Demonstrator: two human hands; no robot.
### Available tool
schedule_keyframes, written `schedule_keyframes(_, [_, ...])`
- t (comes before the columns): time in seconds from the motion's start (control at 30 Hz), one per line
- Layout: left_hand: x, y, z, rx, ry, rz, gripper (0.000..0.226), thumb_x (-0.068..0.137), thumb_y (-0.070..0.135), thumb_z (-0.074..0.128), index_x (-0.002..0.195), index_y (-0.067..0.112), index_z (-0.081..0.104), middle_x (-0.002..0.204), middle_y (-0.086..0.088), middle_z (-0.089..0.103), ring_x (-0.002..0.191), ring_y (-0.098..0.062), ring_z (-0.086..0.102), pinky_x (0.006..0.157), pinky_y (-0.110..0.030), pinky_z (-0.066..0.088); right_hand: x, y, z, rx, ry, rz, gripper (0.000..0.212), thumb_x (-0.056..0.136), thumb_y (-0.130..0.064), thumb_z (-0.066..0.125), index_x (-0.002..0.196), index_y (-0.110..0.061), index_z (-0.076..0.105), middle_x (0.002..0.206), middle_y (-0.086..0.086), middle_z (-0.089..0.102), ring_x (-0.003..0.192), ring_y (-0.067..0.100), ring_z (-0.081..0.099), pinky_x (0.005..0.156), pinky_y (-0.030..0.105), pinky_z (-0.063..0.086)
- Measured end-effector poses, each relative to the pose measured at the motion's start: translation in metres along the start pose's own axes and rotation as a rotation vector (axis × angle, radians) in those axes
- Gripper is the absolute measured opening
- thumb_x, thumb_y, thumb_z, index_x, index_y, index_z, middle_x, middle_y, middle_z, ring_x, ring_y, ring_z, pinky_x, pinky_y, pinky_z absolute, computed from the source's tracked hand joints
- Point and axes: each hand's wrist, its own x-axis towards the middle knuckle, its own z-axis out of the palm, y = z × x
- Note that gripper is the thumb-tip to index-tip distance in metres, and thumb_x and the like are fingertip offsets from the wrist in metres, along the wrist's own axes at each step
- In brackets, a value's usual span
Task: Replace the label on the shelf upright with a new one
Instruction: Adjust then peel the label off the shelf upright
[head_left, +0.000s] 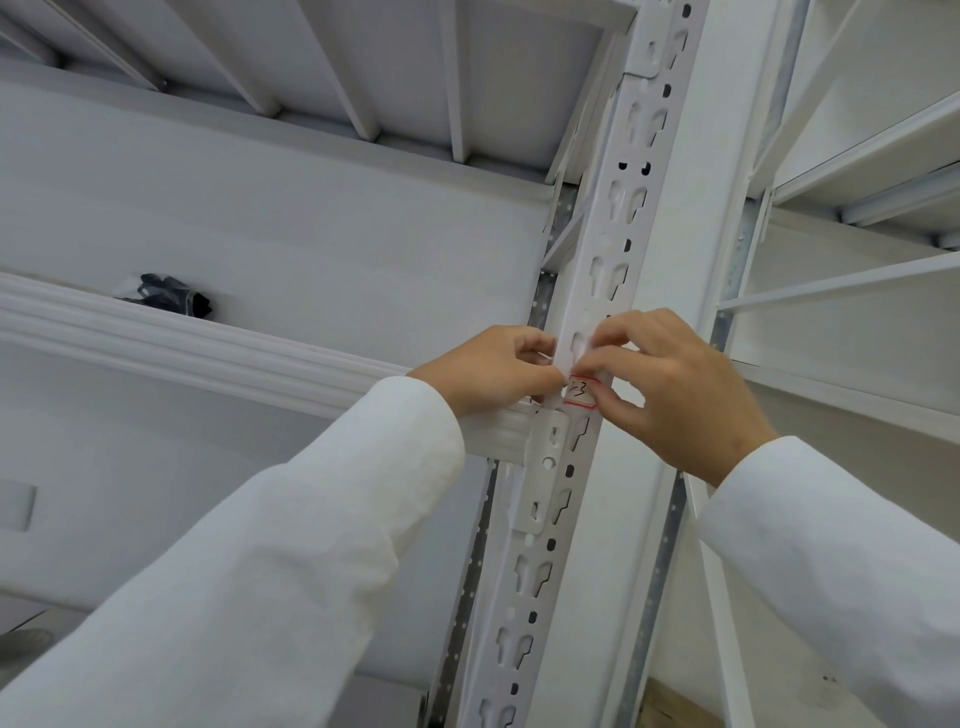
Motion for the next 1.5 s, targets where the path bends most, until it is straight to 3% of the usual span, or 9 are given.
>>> schedule_keyframes(0.27, [0.000, 0.000, 0.000, 0.015, -0.001, -0.001, 0.022, 0.082, 0.009, 0.059, 0.101, 0.021, 0.063, 0.070, 0.010, 0.066, 0.065, -0.004, 0.060, 0.074, -0.014, 0.047, 0.005, -0.002, -0.003, -0.052, -0.038, -0.058, 0.012, 0.083, -0.018, 0.055, 0.078, -0.015, 0.066, 0.089, 0.002, 0.064, 0.076, 0.025, 0.057, 0.058, 0.030, 0.045])
schedule_keyframes(0.4, [0.000, -0.001, 0.000, -0.004, -0.006, -0.011, 0.026, 0.083, 0.007, 0.057, 0.105, 0.019, 0.062, 0.085, 0.001, 0.068, 0.073, -0.010, 0.061, 0.079, -0.018, 0.048, 0.005, -0.002, -0.001, -0.048, -0.053, -0.060, 0.004, 0.081, -0.009, 0.063, 0.080, -0.013, 0.064, 0.091, 0.006, 0.063, 0.077, 0.027, 0.054, 0.058, 0.034, 0.049])
schedule_keyframes(0.5, [0.001, -0.001, 0.001, 0.001, -0.009, -0.012, 0.031, 0.083, 0.008, 0.057, 0.112, 0.016, 0.061, 0.098, -0.005, 0.069, 0.083, -0.014, 0.062, 0.087, -0.024, 0.048, 0.003, -0.001, 0.000, -0.056, -0.033, -0.077, 0.010, 0.083, -0.013, 0.053, 0.080, -0.012, 0.063, 0.090, 0.006, 0.062, 0.077, 0.026, 0.052, 0.057, 0.033, 0.049])
schedule_keyframes(0.77, [0.002, -0.003, 0.000, 0.030, -0.007, -0.017, 0.036, 0.081, 0.010, 0.057, 0.116, 0.016, 0.061, 0.101, -0.005, 0.071, 0.085, -0.014, 0.064, 0.093, -0.029, 0.049, -0.003, 0.002, 0.003, -0.031, -0.063, -0.097, 0.009, 0.085, -0.010, 0.052, 0.084, -0.014, 0.061, 0.091, 0.002, 0.063, 0.084, 0.023, 0.052, 0.060, 0.036, 0.053])
schedule_keyframes(0.97, [0.001, -0.003, 0.000, 0.039, -0.006, -0.012, 0.029, 0.081, 0.010, 0.057, 0.108, 0.019, 0.063, 0.093, -0.002, 0.070, 0.079, -0.012, 0.061, 0.089, -0.026, 0.048, -0.008, -0.002, -0.015, 0.034, 0.161, -0.038, 0.016, 0.090, -0.008, 0.050, 0.083, -0.006, 0.064, 0.084, 0.007, 0.066, 0.073, 0.029, 0.060, 0.053, 0.037, 0.052])
schedule_keyframes(1.1, [0.000, -0.003, 0.002, 0.051, 0.023, 0.027, 0.026, 0.082, 0.011, 0.057, 0.105, 0.022, 0.064, 0.089, 0.004, 0.070, 0.078, -0.009, 0.063, 0.084, -0.021, 0.048, -0.015, -0.013, -0.016, 0.288, 0.151, 0.179, 0.013, 0.088, -0.015, 0.049, 0.083, -0.013, 0.061, 0.079, -0.003, 0.061, 0.071, 0.015, 0.057, 0.062, 0.030, 0.052])
schedule_keyframes(1.2, [-0.003, -0.007, 0.003, 0.074, 0.064, 0.062, 0.031, 0.084, 0.012, 0.055, 0.113, 0.017, 0.064, 0.102, 0.001, 0.072, 0.092, -0.012, 0.067, 0.093, -0.027, 0.048, -0.020, -0.031, -0.012, 0.639, -0.021, 0.488, 0.014, 0.085, -0.013, 0.057, 0.076, -0.024, 0.060, 0.073, -0.014, 0.061, 0.069, 0.006, 0.058, 0.064, 0.014, 0.049])
schedule_keyframes(1.37, [-0.027, 0.000, -0.004, -0.100, 0.241, 0.162, 0.013, 0.089, 0.014, 0.055, 0.093, 0.017, 0.067, 0.088, 0.004, 0.069, 0.071, 0.000, 0.065, 0.071, -0.012, 0.047, -0.009, -0.042, -0.006, 1.012, -0.290, 0.749, 0.017, 0.087, -0.010, 0.059, 0.077, -0.020, 0.068, 0.070, -0.002, 0.067, 0.062, 0.008, 0.061, 0.067, 0.024, 0.055])
schedule_keyframes(1.5, [-0.082, -0.028, -0.013, 0.418, 0.370, 0.399, 0.013, 0.079, 0.031, 0.061, 0.078, 0.023, 0.071, 0.075, 0.007, 0.066, 0.071, -0.007, 0.059, 0.065, -0.021, 0.048, -0.001, -0.061, -0.004, 1.102, -0.384, 0.741, 0.014, 0.088, -0.010, 0.057, 0.079, -0.013, 0.068, 0.069, 0.000, 0.065, 0.057, 0.005, 0.060, 0.065, 0.023, 0.056])
